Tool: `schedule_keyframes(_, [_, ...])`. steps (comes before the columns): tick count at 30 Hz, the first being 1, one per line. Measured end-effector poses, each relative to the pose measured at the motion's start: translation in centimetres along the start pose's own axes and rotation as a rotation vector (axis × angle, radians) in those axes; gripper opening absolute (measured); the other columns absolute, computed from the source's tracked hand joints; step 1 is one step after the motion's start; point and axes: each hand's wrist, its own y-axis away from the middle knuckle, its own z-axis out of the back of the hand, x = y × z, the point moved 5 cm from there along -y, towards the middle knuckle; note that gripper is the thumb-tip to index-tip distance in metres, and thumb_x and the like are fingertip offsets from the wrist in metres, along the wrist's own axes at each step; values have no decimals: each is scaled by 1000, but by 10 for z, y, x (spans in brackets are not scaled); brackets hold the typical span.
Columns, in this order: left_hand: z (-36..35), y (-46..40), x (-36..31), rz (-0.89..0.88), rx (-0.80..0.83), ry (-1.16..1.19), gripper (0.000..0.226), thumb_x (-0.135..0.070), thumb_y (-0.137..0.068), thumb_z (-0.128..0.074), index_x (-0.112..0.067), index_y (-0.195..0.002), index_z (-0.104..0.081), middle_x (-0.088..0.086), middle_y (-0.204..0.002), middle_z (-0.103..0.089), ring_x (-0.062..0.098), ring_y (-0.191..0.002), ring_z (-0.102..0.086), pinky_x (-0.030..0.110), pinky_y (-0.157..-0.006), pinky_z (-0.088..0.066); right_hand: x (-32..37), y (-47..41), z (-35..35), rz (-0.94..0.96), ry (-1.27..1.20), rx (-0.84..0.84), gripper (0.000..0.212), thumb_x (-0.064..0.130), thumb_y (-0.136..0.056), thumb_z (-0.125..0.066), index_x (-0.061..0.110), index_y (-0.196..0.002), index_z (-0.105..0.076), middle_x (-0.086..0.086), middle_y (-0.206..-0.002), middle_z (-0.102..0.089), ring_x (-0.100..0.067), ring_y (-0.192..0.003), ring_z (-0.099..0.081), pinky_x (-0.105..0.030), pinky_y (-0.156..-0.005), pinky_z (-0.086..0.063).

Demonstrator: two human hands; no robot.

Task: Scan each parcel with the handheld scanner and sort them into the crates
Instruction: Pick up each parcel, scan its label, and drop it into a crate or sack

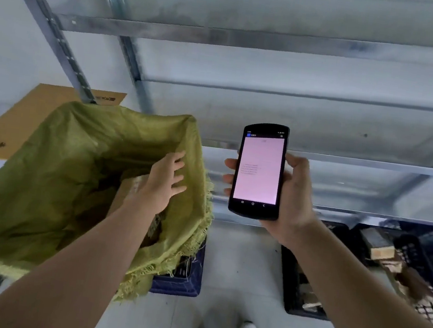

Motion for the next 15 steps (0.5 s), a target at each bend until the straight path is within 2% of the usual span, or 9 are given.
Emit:
schedule_keyframes(3, [-61,6,16,1,109,-83,46,-40,-108,-51,-22,-150,-53,9,-153,-51,37,-140,-48,53,-108,-46,12,25,49,47,-33,-104,70,49,-105,-22,4,-146,-58,-29,-130,-70,-37,-96,-72,-44,-82,-61])
schedule_keyframes(6, [-126,19,38,26,187,-140,45,-42,-104,-57,-24,-145,-58,6,-146,-56,33,-134,-53,49,-101,-49,23,51,102,69,-100,-191,69,48,-105,-24,4,-146,-57,-31,-133,-67,-39,-98,-71,-42,-79,-62])
schedule_keyframes(11, [-230,46,81,50,293,-266,43,-44,-106,-52,-28,-146,-58,4,-144,-58,33,-131,-54,56,-112,-47,39,96,195,100,-164,-308,67,47,-104,-25,7,-144,-61,-28,-132,-70,-41,-103,-70,-44,-82,-63])
schedule_keyframes(15, [-308,77,119,52,334,-342,40,-44,-106,-50,-30,-142,-61,3,-142,-60,30,-126,-55,51,-105,-49,53,130,273,94,-198,-381,68,47,-103,-27,3,-143,-60,-31,-131,-68,-43,-105,-65,-46,-84,-60])
